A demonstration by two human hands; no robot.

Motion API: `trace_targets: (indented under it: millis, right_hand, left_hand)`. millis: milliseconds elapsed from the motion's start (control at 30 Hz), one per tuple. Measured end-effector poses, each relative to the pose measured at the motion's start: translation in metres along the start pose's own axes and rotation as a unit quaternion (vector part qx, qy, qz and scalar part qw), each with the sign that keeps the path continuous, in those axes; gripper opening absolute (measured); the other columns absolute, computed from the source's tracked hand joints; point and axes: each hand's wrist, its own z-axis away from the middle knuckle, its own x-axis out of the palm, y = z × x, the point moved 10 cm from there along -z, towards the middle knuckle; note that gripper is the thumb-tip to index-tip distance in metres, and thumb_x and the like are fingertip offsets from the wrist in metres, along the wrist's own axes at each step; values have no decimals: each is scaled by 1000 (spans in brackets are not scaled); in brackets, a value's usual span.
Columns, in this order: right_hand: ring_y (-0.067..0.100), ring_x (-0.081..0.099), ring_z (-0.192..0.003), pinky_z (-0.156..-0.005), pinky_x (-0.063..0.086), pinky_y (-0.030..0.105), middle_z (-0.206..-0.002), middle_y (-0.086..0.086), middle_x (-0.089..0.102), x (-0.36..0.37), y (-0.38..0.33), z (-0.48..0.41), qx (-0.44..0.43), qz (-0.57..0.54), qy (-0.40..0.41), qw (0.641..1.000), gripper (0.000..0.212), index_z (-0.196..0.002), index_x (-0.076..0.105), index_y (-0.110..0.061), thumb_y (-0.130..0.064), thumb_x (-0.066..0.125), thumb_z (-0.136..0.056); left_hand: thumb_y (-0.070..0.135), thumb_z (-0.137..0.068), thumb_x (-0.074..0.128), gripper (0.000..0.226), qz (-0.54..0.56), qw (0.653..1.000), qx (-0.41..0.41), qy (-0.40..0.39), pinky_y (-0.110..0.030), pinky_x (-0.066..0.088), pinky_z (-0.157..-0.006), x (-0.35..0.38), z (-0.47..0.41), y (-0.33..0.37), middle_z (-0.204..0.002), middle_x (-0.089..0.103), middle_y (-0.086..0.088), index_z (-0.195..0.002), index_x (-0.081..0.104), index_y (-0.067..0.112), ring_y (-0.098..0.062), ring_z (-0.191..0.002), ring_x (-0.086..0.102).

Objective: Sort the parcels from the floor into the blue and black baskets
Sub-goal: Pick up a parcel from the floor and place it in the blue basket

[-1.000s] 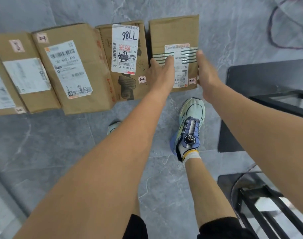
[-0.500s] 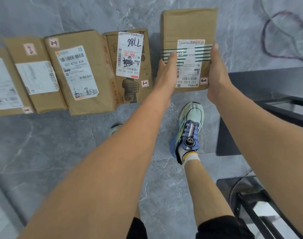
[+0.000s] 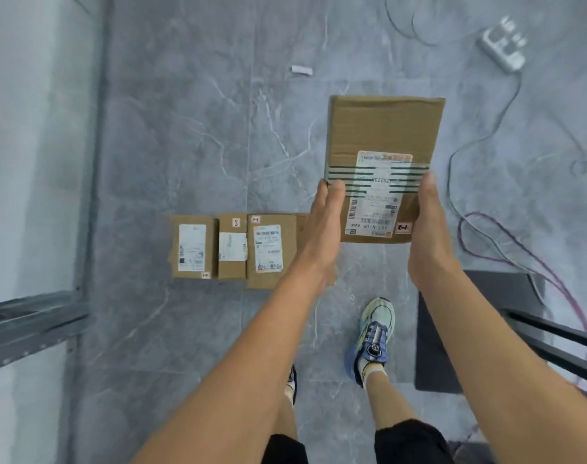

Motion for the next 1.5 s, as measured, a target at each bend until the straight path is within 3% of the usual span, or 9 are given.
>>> trace_targets:
  millis: [333, 533, 767, 867, 1000, 1133, 1300, 1433, 1500]
  right_hand:
    - [-5, 71, -100, -72, 49, 5, -117, -15, 76, 94, -251, 189, -154, 22, -129, 979, 52, -132, 66, -34, -57, 24, -111]
    - [-2, 69, -108, -83, 47, 18, -123, -14, 74, 141, -344, 283, -232, 28, -218, 947, 50, -136, 62, -39, -58, 23, -110]
    - [1, 68, -110, -81, 48, 21, -126, -13, 71, 191, -402, 402, -301, 32, -346, 888, 50, -138, 57, -40, -62, 24, -108]
    - [-3, 68, -110, -81, 49, 21, -126, -13, 72, 207, -404, 457, -321, 40, -413, 851, 50, -138, 58, -40, -60, 24, -109]
    - [-3, 69, -109, -71, 54, 11, -126, -13, 73, 230, -388, 525, -328, 63, -489, 806, 50, -141, 59, -36, -55, 24, -111]
    - [-4, 69, -105, -73, 51, 14, -124, -14, 72, 251, -353, 605, -325, 89, -553, 762, 47, -139, 58, -40, -56, 24, -111]
    - [-8, 69, -101, -67, 53, 7, -117, -21, 73, 262, -288, 718, -317, 120, -639, 690, 40, -131, 58, -49, -56, 24, -111]
    - [-3, 70, -108, -79, 56, 21, -123, -18, 72, 264, -212, 822, -296, 144, -700, 633, 40, -133, 58, -51, -59, 26, -110]
    - [3, 71, -111, -84, 57, 31, -125, -15, 73, 259, -168, 874, -280, 159, -731, 602, 41, -133, 59, -50, -60, 27, -110]
  left_hand:
    - [103, -71, 38, 95, 74, 988, 122, 61, -54, 28, -123, -113, 179, 202, -159, 44, 18, -152, 36, 55, -13, -148, 41]
    - [79, -98, 27, 56, 66, 966, 190, 165, -36, 33, -115, -171, 298, 279, -146, 57, 21, -145, 47, 56, -3, -136, 50]
    - [78, -98, 24, 53, 88, 924, 240, 285, -28, 35, -111, -219, 429, 309, -144, 56, 26, -143, 45, 60, 5, -134, 48]
    - [68, -102, 23, 46, 103, 904, 256, 327, -6, 36, -88, -234, 488, 302, -127, 60, 38, -140, 47, 60, 24, -114, 51]
    - [83, -92, 25, 61, 140, 867, 268, 396, -31, 27, -118, -255, 559, 268, -151, 49, 27, -147, 42, 60, 6, -141, 40]
    - [64, -105, 22, 47, 172, 820, 276, 471, -8, 33, -85, -272, 640, 222, -117, 63, 41, -141, 51, 55, 31, -101, 53]
    - [61, -107, 24, 49, 219, 761, 259, 553, -15, 41, -96, -288, 738, 139, -129, 67, 26, -141, 57, 46, 12, -115, 60]
    - [57, -108, 24, 47, 239, 704, 264, 615, -3, 41, -83, -291, 835, 60, -122, 68, 33, -141, 56, 45, 22, -106, 59]
    - [63, -106, 24, 49, 251, 676, 247, 647, -13, 40, -102, -291, 880, 10, -132, 64, 30, -142, 54, 48, 16, -121, 55]
